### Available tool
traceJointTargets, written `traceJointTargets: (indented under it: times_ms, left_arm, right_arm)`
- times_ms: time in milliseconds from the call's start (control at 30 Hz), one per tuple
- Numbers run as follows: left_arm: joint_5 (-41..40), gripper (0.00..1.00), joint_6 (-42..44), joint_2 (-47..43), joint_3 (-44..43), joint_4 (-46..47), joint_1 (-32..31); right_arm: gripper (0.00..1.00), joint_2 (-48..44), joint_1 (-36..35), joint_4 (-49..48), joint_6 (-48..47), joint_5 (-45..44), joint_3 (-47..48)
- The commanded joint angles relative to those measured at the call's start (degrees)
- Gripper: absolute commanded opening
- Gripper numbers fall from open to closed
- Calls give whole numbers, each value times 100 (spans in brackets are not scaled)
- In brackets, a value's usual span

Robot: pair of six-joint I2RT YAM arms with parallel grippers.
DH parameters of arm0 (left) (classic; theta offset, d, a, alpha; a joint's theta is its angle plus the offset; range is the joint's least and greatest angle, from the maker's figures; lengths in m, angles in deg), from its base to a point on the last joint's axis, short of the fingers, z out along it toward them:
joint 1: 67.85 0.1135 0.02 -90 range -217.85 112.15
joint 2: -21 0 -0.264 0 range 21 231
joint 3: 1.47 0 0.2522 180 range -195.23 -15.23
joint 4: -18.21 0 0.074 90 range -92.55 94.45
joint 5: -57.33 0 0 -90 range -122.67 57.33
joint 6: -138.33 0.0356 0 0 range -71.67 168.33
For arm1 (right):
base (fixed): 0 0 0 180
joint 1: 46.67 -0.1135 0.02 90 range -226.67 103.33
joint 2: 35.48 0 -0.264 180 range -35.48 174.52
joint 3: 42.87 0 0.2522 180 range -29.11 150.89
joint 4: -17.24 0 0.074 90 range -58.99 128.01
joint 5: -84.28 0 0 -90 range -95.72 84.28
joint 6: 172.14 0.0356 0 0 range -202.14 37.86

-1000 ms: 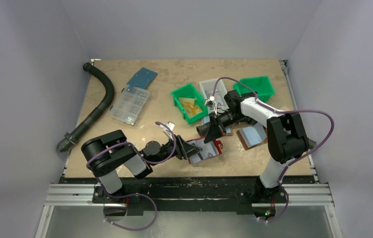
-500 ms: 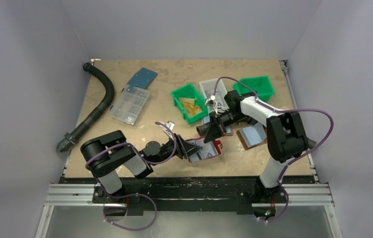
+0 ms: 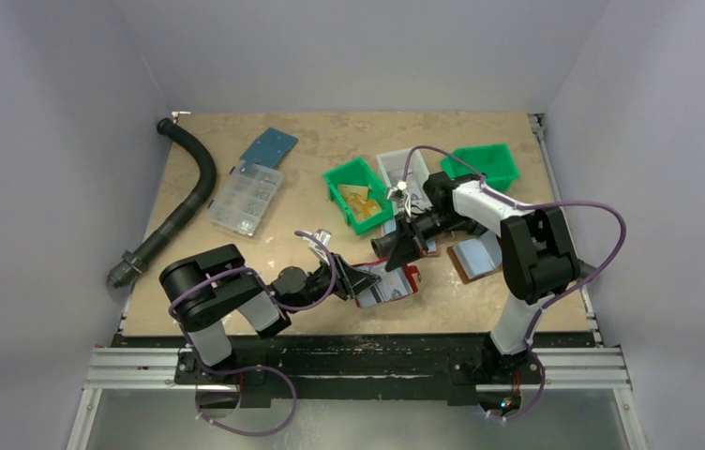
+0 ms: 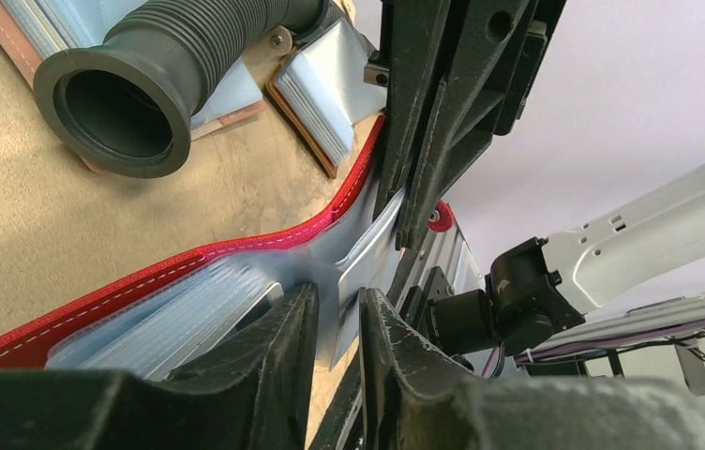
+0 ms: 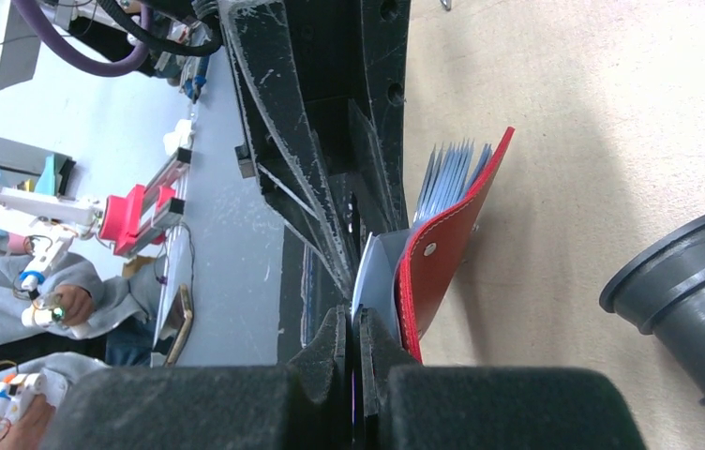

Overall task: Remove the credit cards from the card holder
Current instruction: Remove the credit card from the card holder.

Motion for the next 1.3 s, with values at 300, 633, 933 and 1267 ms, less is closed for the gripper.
traceJointTargets:
  times_ms: [300,633,933,1267]
  left_arm:
    - [-28,0,272,105,115,1569,-5]
    - [-75,0,443,21,452,1593,122]
    - [145,0,421,123,404,1729,154]
    - [307,0,518,115,368,1723,155]
  right_arm:
    - [12,47,2,189,-76,117,226]
    - [21,-86,4,-49,79,-247,123]
    - [18,-15,-17,-146,139,-365,69]
    - [27,10,-105,-321,294,-530,29]
